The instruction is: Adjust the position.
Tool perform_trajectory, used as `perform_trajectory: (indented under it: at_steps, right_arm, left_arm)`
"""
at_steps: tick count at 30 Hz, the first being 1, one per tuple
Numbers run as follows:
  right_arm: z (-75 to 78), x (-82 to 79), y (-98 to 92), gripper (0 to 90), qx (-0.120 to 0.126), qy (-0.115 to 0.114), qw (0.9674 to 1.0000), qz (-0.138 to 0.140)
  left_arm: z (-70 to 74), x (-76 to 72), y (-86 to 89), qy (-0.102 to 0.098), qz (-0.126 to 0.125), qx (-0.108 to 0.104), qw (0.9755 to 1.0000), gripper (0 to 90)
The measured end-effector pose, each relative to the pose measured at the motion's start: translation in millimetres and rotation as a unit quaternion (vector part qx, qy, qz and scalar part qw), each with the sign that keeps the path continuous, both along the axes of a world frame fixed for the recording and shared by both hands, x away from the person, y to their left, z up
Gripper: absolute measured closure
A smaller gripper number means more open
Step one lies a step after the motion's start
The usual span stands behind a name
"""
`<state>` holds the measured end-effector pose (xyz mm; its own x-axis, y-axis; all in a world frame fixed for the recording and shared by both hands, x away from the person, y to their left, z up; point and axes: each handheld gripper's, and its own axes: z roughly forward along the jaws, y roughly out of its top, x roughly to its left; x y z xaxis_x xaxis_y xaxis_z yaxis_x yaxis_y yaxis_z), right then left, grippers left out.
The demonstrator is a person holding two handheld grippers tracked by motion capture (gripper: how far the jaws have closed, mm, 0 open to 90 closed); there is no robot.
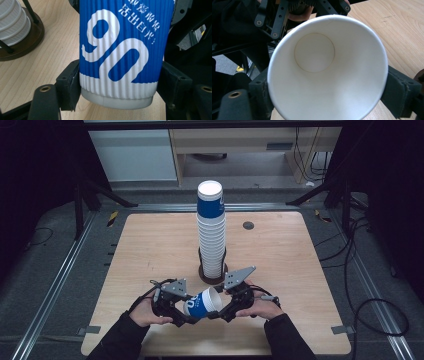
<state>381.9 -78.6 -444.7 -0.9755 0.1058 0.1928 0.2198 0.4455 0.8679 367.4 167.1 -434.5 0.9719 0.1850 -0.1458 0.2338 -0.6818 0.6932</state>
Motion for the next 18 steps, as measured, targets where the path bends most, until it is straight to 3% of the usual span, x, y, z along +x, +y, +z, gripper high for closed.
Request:
perform_trajectory:
  at_steps: [6,10,13,18]
  right_arm:
    - [2.6,3.1,-3.5,9.3,0.02,-0.013,0.9993,-0.029]
    - [10.6,7.5,-15.2,8.4,0.059,-0.016,0.9958,-0.067]
    - [14.7,10.1,-22.5,8.3,0.077,-0.018,0.9928,-0.089]
    - [17.0,11.1,-27.0,8.2,0.093,-0.017,0.9907,-0.098]
  left_arm:
    - [2.6,3.6,7.5,-0.009,0.024,-0.022,0.9994,28.0]
    - [6.4,7.5,16.7,-0.018,0.05,-0.049,0.9974,28.0]
    - [9.1,10.0,23.6,-0.025,0.078,-0.077,0.9936,27.9]
    - [12.9,9.5,27.4,-0.039,0.105,-0.119,0.9866,27.9]
